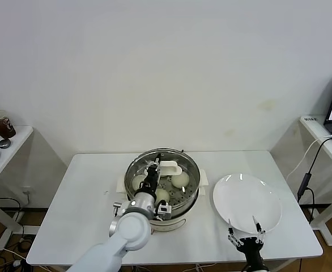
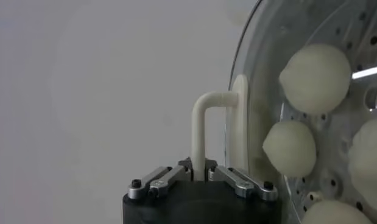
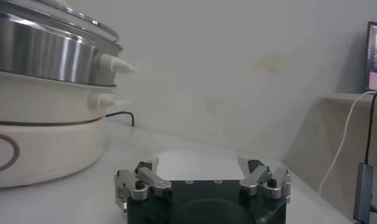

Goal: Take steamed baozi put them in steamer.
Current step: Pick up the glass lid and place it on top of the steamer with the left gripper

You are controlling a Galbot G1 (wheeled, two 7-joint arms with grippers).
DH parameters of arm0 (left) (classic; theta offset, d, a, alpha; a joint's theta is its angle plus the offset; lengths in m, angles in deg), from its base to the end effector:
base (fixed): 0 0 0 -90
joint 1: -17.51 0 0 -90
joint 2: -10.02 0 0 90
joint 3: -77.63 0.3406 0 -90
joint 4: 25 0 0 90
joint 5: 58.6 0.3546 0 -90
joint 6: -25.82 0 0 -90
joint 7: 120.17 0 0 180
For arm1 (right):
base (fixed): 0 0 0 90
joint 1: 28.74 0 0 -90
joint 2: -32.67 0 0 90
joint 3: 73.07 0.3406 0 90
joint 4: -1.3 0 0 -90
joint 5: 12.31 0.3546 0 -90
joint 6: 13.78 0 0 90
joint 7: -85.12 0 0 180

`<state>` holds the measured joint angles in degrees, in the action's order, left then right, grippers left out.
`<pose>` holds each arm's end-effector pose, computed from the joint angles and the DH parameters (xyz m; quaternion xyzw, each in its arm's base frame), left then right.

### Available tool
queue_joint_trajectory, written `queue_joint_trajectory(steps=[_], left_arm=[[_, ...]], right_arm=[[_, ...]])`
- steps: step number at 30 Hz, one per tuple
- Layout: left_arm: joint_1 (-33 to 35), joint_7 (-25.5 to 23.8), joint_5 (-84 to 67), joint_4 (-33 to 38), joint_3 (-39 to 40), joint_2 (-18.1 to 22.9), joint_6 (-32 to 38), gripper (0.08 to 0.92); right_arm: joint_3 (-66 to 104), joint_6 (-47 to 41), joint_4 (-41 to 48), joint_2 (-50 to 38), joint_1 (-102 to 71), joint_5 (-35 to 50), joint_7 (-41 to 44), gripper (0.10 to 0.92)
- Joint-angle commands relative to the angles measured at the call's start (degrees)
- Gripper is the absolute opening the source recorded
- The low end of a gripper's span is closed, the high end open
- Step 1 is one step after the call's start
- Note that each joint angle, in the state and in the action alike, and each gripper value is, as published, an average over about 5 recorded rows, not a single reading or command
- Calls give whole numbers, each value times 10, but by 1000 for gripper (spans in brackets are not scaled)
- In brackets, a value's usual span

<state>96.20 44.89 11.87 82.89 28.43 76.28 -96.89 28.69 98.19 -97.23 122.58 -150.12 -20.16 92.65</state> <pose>0.3095 -0.1086 -0.2449 0.0912 0.7026 0.7040 0.0502 0.1432 -0.0719 -0.4246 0.0039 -0.9931 0.1150 0.0221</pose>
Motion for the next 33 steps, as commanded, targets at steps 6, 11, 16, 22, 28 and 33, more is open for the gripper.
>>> queue_joint_trajectory(steps=[6, 11, 16, 22, 28, 33], left_arm=[[4, -5, 17, -10, -2, 8, -3, 176], [9, -3, 14, -12, -4, 8, -1, 176], [11, 3, 3, -14, -5, 14, -1, 176], [20, 13, -35, -7, -13, 13, 2, 194], [52, 30, -80, 34, -31, 2, 13, 345], [119, 52, -182, 114, -65, -20, 32, 484]], right_arm=[[-2, 0, 0, -1, -1, -2, 0, 823], [-4, 0, -1, -1, -2, -3, 0, 823], [-6, 0, -1, -1, -2, -4, 0, 823], [-10, 0, -2, 0, -3, -6, 0, 823], [-18, -2, -6, 1, -4, -7, 1, 823], [-18, -4, -11, 2, -7, -8, 1, 823]])
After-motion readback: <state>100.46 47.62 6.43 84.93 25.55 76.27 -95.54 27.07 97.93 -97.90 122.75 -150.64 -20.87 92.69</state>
